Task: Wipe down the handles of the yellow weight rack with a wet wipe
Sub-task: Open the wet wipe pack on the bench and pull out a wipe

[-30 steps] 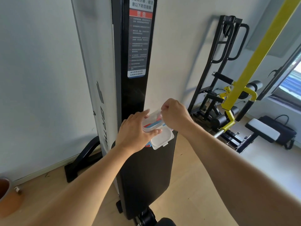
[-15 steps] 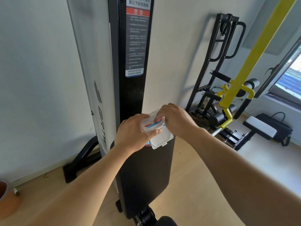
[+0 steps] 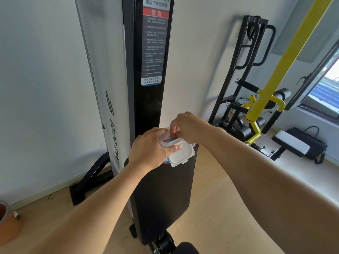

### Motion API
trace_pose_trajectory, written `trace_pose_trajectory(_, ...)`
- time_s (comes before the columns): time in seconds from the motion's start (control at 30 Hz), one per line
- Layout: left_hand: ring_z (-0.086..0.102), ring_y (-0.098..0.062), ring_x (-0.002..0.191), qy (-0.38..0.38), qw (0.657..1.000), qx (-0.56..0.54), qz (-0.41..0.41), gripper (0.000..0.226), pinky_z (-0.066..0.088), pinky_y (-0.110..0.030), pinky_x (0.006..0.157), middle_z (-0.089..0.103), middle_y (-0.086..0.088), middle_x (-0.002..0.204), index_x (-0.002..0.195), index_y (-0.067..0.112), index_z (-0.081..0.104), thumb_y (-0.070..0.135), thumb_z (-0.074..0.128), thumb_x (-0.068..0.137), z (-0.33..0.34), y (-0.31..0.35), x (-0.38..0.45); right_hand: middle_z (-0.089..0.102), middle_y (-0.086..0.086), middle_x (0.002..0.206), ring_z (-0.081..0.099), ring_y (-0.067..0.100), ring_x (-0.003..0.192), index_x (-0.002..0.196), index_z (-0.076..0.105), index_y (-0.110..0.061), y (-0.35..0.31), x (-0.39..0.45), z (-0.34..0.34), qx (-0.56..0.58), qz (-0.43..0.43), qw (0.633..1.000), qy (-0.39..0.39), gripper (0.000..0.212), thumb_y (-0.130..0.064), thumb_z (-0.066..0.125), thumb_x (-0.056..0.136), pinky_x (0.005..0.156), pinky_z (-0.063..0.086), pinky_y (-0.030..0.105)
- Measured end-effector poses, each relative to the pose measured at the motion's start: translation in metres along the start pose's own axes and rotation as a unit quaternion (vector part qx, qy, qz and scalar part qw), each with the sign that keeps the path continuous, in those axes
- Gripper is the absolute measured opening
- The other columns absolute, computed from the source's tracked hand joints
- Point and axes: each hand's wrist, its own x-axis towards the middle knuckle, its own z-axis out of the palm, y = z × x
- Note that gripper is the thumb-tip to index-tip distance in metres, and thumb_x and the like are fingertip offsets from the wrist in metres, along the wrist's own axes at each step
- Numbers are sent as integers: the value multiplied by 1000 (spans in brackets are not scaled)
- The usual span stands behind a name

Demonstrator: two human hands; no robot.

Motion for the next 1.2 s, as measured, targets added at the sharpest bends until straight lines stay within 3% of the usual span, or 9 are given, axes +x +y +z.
trace_pose_trajectory(0.17,69,-16,105,8,1000,-5,1,61,58,-36,90,71,7,120,117,31,64,78,54,78,1,-1,-1,54,-5,121,41,17,107,118,61,-31,5,3,7,-15,-28,999,-26,22,-24,63,97,100,47,38)
trace_pose_trajectory(0.43,70,-15,105,20,1000,-11,4,66,59,-36,90,72,8,121,121,33,64,81,51,78,1,-2,-2,50,-5,117,43,17,103,108,54,-27,10,-1,1,72,-20,994,-78,12,-19,47,104,102,45,40)
trace_pose_trajectory(0.53,70,-14,105,22,999,-23,15,62,59,-36,90,71,9,121,122,35,64,78,55,79,0,-2,-2,51,-6,113,48,17,100,102,53,-26,10,-4,1,115,-24,991,-69,14,-17,43,105,98,47,33)
trace_pose_trajectory(0.6,70,-13,104,24,999,-34,26,59,59,-34,88,71,9,120,123,35,64,75,59,79,0,-2,-1,56,-7,114,52,18,103,100,56,-27,11,-6,0,128,-19,990,-54,10,-21,48,104,96,46,31)
trace_pose_trajectory(0.73,69,-11,103,18,998,-40,42,55,60,-31,86,72,10,118,116,33,66,74,60,79,1,-5,-1,70,-6,111,61,19,101,98,70,-22,14,-6,-2,124,-6,992,-8,9,-29,68,94,95,51,38)
trace_pose_trajectory(0.9,67,-12,104,7,999,-28,44,57,60,-34,86,70,10,117,114,31,65,76,54,80,3,-5,1,69,-9,109,59,15,98,101,74,-30,17,-8,1,87,-5,996,13,15,-19,65,96,95,52,37)
trace_pose_trajectory(1.03,67,-13,103,5,999,-23,40,56,60,-35,86,70,9,116,111,30,64,76,55,80,3,-6,1,66,-9,110,56,13,98,104,73,-29,16,-11,0,74,-20,997,22,13,-33,66,94,95,50,36)
trace_pose_trajectory(1.2,66,-14,105,1,999,-26,35,58,59,-38,90,69,8,117,113,30,63,77,53,80,4,-6,1,62,-11,111,56,13,98,108,68,-30,10,-12,6,60,-20,998,21,14,-36,62,96,93,51,36)
